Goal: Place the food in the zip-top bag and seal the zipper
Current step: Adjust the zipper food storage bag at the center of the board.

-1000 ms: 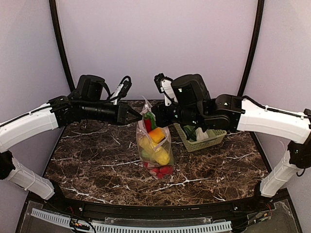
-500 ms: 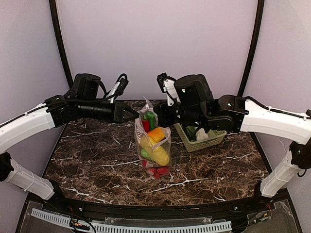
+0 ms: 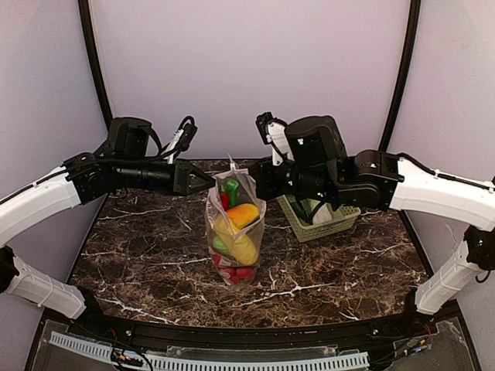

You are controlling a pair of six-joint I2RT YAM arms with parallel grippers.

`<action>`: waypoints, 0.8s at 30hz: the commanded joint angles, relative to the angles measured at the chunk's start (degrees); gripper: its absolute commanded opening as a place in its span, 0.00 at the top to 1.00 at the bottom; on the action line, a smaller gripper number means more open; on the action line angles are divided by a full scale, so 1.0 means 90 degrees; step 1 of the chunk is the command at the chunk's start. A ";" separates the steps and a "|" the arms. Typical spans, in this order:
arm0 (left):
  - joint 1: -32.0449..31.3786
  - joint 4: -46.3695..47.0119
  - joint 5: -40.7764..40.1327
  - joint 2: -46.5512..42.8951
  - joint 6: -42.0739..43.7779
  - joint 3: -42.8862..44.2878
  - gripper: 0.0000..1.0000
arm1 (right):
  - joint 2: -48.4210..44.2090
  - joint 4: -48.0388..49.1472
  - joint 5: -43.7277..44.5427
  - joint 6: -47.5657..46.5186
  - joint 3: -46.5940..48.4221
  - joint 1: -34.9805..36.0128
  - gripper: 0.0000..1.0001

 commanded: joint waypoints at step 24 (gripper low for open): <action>0.0880 0.1453 0.3218 -0.0354 0.1317 -0.0215 0.01 | -0.1423 0.1961 -0.3865 -0.0863 -0.1553 -0.0492 1.00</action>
